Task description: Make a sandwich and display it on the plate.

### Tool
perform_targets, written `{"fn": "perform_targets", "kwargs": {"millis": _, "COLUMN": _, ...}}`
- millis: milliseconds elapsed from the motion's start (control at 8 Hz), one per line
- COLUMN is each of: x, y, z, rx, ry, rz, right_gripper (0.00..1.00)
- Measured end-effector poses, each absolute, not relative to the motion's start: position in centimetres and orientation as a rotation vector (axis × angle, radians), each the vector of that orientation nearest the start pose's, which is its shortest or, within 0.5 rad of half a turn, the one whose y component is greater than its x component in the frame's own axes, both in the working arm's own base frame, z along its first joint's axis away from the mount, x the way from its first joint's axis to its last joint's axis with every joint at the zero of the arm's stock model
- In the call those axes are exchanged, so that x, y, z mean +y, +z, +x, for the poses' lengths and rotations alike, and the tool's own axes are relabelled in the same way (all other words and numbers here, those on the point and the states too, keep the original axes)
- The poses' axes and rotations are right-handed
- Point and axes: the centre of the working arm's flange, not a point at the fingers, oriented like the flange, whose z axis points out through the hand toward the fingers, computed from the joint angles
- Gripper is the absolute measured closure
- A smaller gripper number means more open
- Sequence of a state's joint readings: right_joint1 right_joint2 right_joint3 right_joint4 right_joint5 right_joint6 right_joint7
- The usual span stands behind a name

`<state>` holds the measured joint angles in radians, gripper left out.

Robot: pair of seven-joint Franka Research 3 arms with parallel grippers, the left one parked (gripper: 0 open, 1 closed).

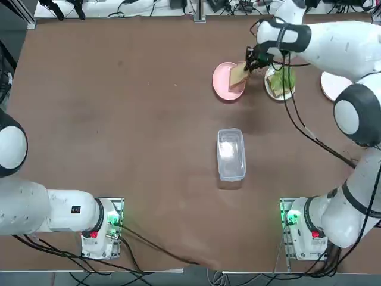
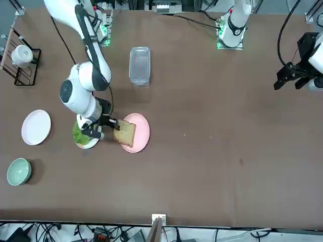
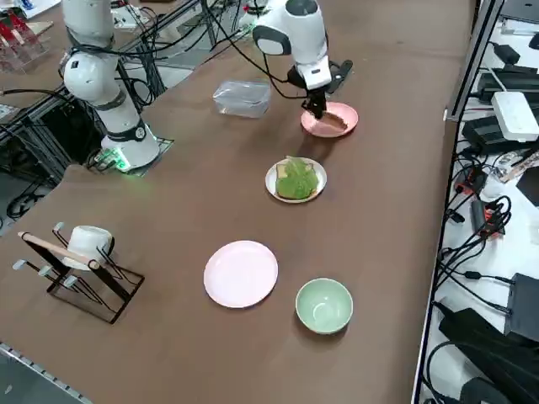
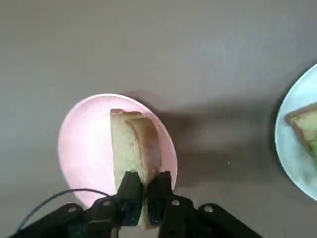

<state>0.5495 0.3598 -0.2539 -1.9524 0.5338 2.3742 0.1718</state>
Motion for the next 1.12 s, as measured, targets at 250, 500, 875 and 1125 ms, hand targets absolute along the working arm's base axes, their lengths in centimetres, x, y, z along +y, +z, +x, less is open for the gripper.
{"fn": "perform_targets", "kwargs": {"millis": 250, "x": 16.9, "y": 35.3, "z": 59.5, "rx": 0.348, "ry": -0.029, "rz": -2.778, "right_gripper": 0.91}}
{"fn": "perform_targets", "kwargs": {"millis": 500, "x": 13.1, "y": 38.1, "z": 59.7, "rx": 0.311, "ry": -0.031, "rz": -2.765, "right_gripper": 0.91}}
{"fn": "perform_targets", "kwargs": {"millis": 875, "x": 4.8, "y": 37.9, "z": 60.1, "rx": 0.102, "ry": -0.022, "rz": -2.780, "right_gripper": 0.91}}
{"fn": "perform_targets", "kwargs": {"millis": 1125, "x": -1.6, "y": 36.3, "z": 59.9, "rx": -0.054, "ry": -0.004, "rz": -2.767, "right_gripper": 0.91}}
